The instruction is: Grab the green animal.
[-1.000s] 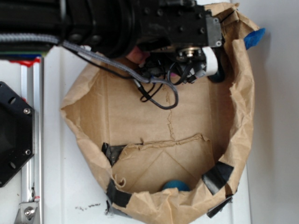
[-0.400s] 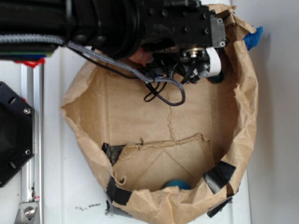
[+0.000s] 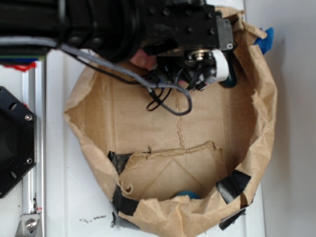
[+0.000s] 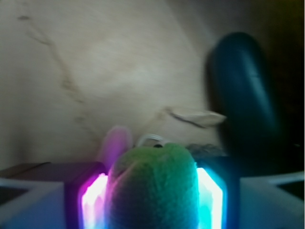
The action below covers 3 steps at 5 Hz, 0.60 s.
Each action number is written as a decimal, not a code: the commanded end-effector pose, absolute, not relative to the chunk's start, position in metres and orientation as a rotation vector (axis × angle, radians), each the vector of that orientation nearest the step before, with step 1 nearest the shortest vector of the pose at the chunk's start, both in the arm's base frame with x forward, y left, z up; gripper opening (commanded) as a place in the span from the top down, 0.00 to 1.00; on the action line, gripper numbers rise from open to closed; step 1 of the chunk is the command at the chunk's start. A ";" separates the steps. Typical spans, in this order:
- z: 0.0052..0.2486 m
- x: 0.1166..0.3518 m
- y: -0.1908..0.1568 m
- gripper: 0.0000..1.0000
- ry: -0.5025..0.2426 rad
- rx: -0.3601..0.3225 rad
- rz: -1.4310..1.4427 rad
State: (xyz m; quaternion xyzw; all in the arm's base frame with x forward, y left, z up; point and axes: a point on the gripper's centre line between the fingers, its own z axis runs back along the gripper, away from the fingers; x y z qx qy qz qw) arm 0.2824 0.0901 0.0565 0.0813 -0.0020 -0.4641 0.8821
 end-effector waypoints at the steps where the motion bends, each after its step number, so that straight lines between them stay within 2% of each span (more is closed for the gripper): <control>1: 0.133 0.278 0.045 1.00 -0.089 0.042 -0.680; 2: 0.146 0.283 0.035 1.00 -0.115 0.013 -0.479; 3: 0.154 0.284 0.035 1.00 -0.188 0.044 -0.229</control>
